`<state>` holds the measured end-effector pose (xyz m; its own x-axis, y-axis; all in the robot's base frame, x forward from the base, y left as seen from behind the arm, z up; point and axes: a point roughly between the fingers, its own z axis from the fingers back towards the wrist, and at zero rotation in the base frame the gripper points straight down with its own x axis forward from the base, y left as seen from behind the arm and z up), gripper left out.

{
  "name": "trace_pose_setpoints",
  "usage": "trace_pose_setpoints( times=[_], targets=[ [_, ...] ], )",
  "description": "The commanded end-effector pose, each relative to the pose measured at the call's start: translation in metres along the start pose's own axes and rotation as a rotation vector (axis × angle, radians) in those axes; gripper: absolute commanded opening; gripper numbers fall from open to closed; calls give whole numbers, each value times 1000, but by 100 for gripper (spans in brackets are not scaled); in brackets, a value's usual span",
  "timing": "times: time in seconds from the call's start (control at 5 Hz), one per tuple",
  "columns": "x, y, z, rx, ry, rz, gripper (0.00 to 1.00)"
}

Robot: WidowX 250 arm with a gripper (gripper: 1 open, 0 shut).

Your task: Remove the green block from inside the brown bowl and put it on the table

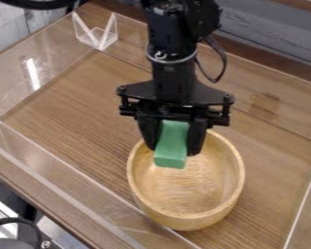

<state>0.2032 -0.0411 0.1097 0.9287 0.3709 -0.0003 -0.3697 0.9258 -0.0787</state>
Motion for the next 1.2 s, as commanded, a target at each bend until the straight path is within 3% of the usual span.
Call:
trace_pose_setpoints(
  times=[0.0, 1.0],
  targets=[
    [10, -3, 18, -34, -60, -5, 0],
    [14, 1, 32, -36, -60, -93, 0]
  ],
)
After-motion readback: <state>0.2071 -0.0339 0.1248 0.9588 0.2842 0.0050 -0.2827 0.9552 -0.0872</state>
